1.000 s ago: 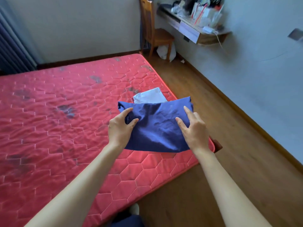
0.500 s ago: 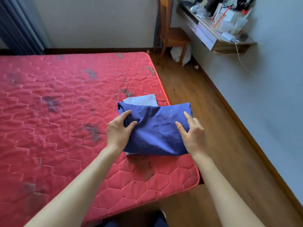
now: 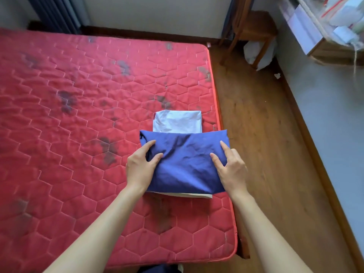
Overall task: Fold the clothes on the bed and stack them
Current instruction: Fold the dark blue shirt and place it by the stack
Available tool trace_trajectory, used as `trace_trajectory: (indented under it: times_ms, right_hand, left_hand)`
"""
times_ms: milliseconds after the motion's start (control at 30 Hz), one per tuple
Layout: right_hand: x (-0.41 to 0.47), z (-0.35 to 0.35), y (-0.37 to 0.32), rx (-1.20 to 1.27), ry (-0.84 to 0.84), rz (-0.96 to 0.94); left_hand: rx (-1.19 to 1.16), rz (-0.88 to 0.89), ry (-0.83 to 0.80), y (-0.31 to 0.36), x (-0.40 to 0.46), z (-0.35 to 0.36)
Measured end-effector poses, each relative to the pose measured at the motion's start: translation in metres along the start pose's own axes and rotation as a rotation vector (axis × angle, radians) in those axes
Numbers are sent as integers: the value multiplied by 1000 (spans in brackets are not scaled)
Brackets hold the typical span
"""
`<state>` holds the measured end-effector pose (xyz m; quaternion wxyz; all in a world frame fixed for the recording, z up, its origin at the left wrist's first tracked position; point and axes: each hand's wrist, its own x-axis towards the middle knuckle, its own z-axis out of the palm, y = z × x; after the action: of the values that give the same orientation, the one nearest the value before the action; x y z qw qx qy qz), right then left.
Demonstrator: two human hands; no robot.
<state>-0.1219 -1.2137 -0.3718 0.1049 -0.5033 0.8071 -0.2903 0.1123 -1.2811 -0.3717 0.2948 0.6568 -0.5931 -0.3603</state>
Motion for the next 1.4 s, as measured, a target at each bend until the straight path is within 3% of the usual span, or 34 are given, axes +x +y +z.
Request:
trace_trajectory:
  times_ms: [333, 700, 833, 1000, 1400]
  right_hand:
    - [119, 103, 49, 12, -39, 37]
    - [252, 242, 89, 36, 55, -56]
    - [262, 291, 117, 31, 66, -52]
    - [255, 341, 161, -32, -46, 28]
    - [255, 351, 176, -24, 2, 3]
  left_hand:
    - [-2, -35, -17, -33, 132, 84]
    - [-21, 93, 93, -99, 296, 172]
    - [-35, 68, 85, -140, 322, 205]
    - [-5, -18, 15, -189, 329, 245]
    - [-58, 11, 65, -202, 326, 260]
